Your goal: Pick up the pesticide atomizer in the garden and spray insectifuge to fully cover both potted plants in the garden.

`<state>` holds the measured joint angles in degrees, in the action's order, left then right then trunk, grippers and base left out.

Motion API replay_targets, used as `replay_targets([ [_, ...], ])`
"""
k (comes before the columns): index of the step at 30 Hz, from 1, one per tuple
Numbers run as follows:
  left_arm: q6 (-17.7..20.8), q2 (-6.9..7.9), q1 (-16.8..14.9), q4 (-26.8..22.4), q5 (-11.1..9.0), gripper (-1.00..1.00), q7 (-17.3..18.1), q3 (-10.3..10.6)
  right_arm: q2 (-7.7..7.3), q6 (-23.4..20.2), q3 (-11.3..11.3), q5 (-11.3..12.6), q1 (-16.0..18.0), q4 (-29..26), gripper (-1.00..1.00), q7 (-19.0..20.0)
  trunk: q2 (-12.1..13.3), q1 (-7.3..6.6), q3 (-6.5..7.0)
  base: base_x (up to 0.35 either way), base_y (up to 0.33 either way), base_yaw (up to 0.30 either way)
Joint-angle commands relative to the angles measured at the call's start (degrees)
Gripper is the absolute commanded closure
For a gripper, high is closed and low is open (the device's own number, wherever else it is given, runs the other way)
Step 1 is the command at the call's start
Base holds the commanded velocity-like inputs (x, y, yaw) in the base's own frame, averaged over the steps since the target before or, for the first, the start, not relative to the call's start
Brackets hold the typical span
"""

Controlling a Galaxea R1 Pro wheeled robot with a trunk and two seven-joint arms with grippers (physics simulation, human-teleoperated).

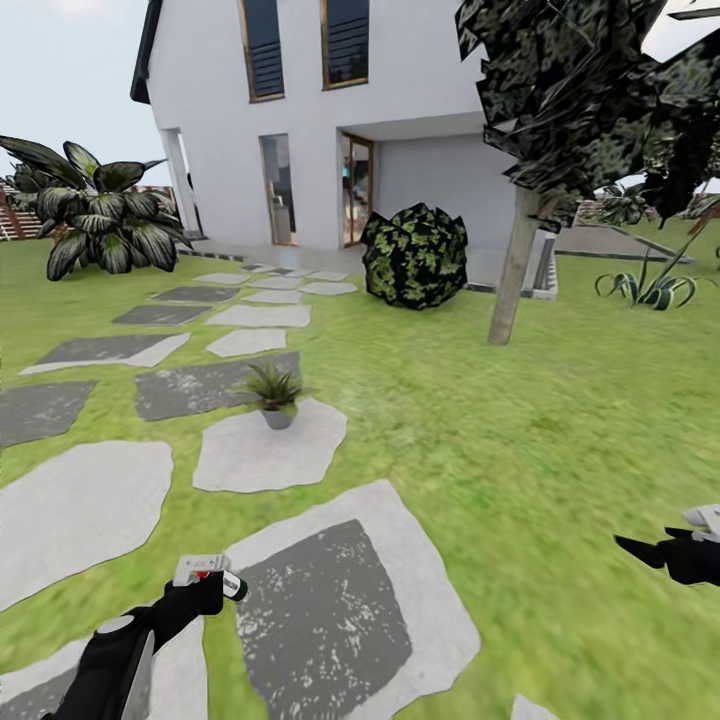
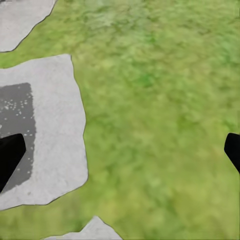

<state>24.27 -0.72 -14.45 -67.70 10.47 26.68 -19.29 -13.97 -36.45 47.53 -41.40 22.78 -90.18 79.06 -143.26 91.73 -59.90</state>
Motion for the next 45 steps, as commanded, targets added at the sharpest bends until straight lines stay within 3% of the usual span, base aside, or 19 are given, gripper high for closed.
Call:
replay_targets([
  [1,0.17,-0.07,-0.04,-0.06,0.52,1.0,0.57,-0.22,-0.01,-0.53,0.04,-0.4,0.07,-0.08,-1.0,0.48,-0.02,0.02,-0.06,0.265,0.23,0.0],
  [45,0.11,-0.07,-0.03,-0.06,0.52,1.0,0.57,-0.22,0.08,-0.55,0.02,-0.44,0.07,-0.08,-1.0,0.57,-0.02,0.02,0.37,0.27,0.201,0.0],
])
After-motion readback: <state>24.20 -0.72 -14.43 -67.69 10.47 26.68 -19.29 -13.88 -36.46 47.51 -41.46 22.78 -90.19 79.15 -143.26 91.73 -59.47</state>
